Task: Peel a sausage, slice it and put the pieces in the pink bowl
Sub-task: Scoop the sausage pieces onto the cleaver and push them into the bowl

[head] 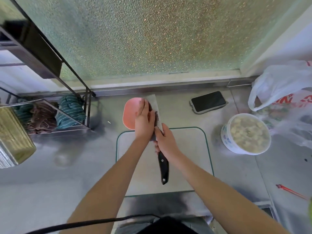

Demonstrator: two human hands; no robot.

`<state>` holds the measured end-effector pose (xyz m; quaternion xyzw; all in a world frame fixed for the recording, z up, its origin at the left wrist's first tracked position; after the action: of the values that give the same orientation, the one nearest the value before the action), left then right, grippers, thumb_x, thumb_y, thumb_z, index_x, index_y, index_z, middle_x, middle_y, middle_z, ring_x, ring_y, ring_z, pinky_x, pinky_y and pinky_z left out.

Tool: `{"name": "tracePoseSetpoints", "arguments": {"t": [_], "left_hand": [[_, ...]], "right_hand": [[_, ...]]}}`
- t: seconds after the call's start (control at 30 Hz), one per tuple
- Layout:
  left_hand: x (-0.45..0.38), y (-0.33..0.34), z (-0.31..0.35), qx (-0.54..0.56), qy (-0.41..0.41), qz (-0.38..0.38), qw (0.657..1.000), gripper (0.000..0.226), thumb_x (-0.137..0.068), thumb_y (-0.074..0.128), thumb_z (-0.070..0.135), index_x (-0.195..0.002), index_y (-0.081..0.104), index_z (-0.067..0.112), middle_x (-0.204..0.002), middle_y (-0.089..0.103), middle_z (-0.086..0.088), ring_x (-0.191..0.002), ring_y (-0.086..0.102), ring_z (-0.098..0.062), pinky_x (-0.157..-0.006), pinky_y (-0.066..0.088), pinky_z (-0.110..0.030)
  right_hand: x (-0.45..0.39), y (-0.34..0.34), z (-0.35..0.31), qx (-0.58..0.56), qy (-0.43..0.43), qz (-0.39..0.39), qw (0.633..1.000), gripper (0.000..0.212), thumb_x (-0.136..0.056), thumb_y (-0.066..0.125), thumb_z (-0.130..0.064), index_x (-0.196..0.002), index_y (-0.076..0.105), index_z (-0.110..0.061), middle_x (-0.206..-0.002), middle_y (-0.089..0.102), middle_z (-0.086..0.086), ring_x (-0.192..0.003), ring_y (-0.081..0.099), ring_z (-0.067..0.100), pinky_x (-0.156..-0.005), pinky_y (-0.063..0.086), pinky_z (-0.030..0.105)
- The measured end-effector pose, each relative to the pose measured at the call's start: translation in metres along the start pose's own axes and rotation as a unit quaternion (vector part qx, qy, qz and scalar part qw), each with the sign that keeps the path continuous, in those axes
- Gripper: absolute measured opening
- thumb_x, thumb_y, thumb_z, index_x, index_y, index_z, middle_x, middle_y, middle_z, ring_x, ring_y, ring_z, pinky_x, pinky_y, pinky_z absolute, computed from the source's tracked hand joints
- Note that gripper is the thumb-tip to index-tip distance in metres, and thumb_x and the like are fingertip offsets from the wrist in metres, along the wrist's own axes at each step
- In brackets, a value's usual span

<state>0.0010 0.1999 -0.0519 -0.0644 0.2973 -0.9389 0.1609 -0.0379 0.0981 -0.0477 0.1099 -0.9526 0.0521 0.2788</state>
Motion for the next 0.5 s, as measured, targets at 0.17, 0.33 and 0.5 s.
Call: {"name": "tracePoseSetpoints", "arguments": {"t": [0.17, 0.33, 0.5], "left_hand": [[-0.026, 0.0, -0.023, 0.016, -0.046, 0.011, 0.999, 0.043, -0.098, 0.043, 0.016, -0.141, 0.039, 0.01, -0.148, 0.038, -0.005, -0.131, 0.04, -0.02, -0.105, 0.024, -0.015], [-0.035, 0.004, -0.043, -0.088, -0.073, -0.025, 0.993, 0.034, -0.101, 0.033, 0.021, -0.133, 0.037, 0.01, -0.099, 0.058, -0.01, -0.07, 0.057, -0.019, -0.056, 0.044, -0.019], [-0.038, 0.002, -0.048, -0.181, -0.018, -0.092, 0.979, 0.049, -0.094, 0.041, 0.006, -0.142, 0.03, 0.011, -0.147, 0.037, -0.01, -0.126, 0.042, -0.032, -0.105, 0.031, -0.041]], "right_hand": [[-0.029, 0.016, -0.003, -0.006, 0.032, 0.007, 0.999, 0.01, -0.097, 0.039, -0.022, -0.095, 0.047, -0.018, -0.052, 0.045, 0.005, -0.033, 0.036, 0.018, -0.038, 0.037, 0.028], [-0.044, 0.008, 0.006, 0.035, 0.019, 0.03, 0.999, 0.013, -0.097, 0.04, -0.019, -0.085, 0.044, -0.018, -0.054, 0.04, 0.004, -0.032, 0.034, 0.018, -0.038, 0.035, 0.029], [-0.051, -0.003, 0.004, 0.095, -0.024, 0.06, 0.993, 0.03, -0.096, 0.042, -0.021, -0.068, 0.032, -0.02, -0.053, 0.034, 0.004, -0.029, 0.032, 0.016, -0.037, 0.033, 0.029]]}}
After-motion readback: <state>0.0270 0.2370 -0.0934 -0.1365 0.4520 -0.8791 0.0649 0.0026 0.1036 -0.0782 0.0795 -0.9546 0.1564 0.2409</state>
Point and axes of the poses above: each hand's wrist, its own x-axis away from the middle knuckle, its own y-axis out of the palm, z = x × y, the point moved 3 cm from there along -x, towards the middle knuckle
